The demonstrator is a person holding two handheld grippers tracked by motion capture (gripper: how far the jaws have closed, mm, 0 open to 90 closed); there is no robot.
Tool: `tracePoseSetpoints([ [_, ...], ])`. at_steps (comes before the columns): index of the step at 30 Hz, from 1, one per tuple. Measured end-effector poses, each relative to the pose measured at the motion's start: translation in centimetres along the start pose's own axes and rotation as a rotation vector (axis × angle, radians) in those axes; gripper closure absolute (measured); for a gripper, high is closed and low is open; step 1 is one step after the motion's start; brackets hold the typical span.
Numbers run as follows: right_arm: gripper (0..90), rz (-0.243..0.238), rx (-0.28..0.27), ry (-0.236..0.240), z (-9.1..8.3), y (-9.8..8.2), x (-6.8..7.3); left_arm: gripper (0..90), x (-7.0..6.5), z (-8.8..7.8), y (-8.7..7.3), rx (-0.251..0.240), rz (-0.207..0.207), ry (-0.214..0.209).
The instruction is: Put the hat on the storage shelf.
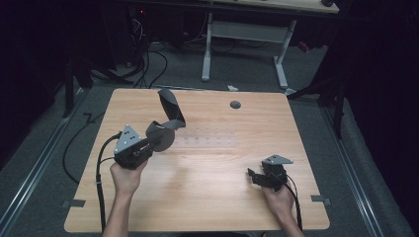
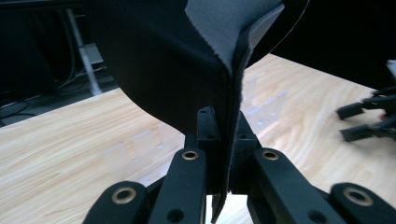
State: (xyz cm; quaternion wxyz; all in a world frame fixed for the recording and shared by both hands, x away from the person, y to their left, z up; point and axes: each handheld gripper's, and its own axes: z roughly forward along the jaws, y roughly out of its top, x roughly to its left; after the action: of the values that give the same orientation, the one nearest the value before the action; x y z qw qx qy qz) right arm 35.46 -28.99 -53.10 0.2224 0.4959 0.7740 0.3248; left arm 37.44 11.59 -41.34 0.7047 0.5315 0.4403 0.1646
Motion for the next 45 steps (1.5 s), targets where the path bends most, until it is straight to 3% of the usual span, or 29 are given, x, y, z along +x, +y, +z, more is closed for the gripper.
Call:
tracePoseSetpoints([
  [10,32.9,0.0,0.0,0.001,0.0,0.0,0.0,86.7,2.2,1.3,0.1,-0.021,-0.004,0.07],
  [14,32.9,0.001,0.001,0.001,0.0,0.0,0.0,86.7,2.8,2.1,-0.5,-0.01,0.034,0.118],
  [17,32.9,0.0,0.0,0.001,0.0,0.0,0.0,86.7,3.2,2.5,-0.6,-0.014,0.032,0.135],
  [29,32.8,0.0,0.0,0.001,0.0,0.0,0.0,86.7,4.1,3.9,-1.1,-0.031,-0.001,0.155],
  [45,32.8,-0.001,0.0,0.001,0.0,0.0,0.0,86.7,4.8,5.1,-2.3,-0.003,0.013,0.175],
])
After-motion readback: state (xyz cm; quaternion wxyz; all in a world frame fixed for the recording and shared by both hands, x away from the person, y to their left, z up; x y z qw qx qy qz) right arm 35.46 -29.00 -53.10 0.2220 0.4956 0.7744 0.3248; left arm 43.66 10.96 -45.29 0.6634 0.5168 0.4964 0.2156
